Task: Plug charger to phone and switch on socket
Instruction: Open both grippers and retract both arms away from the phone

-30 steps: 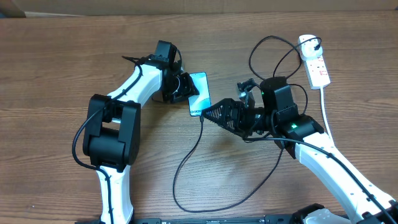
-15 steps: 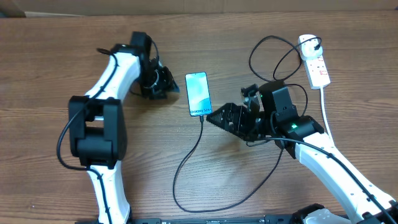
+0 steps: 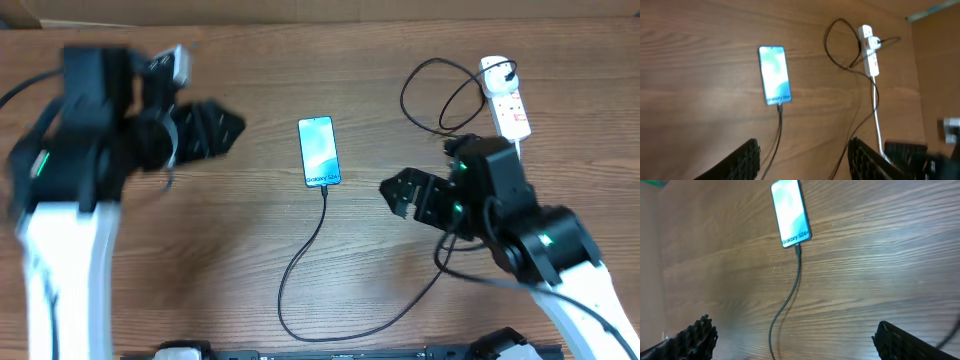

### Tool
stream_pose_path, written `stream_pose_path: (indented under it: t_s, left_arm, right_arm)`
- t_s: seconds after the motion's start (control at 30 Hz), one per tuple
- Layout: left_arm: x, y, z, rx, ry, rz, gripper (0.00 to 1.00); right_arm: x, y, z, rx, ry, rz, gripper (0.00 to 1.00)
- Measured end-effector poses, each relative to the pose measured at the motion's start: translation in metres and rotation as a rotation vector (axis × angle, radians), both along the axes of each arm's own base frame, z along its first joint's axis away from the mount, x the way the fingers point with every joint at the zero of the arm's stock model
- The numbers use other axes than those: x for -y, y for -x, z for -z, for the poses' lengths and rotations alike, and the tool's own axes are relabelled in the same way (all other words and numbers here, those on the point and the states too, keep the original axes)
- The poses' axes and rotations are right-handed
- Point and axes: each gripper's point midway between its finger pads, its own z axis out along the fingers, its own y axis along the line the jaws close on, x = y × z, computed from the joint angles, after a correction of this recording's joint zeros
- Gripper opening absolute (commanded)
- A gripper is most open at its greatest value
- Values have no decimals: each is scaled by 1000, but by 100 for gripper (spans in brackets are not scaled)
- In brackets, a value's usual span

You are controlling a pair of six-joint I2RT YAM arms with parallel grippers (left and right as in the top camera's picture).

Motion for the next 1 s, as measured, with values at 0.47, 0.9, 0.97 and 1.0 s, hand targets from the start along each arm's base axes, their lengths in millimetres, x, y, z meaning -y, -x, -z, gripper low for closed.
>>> stream_pose_path:
  t_s: [0.47, 0.9, 0.97, 1.0]
  left_arm:
    - [-22, 167, -8, 244, -79, -94, 100]
    - [-24, 181, 29, 187, -77, -113, 99]
    - [-24, 182, 31, 179, -78, -113, 100]
    - [-24, 182, 32, 174, -78, -113, 99]
  right_arm:
    - [33, 16, -18, 95, 92, 78, 100]
    - [143, -83, -73, -1, 320, 352, 100]
    - [180, -108, -72, 3, 339, 451, 100]
    - [200, -120, -67, -2, 342, 495, 100]
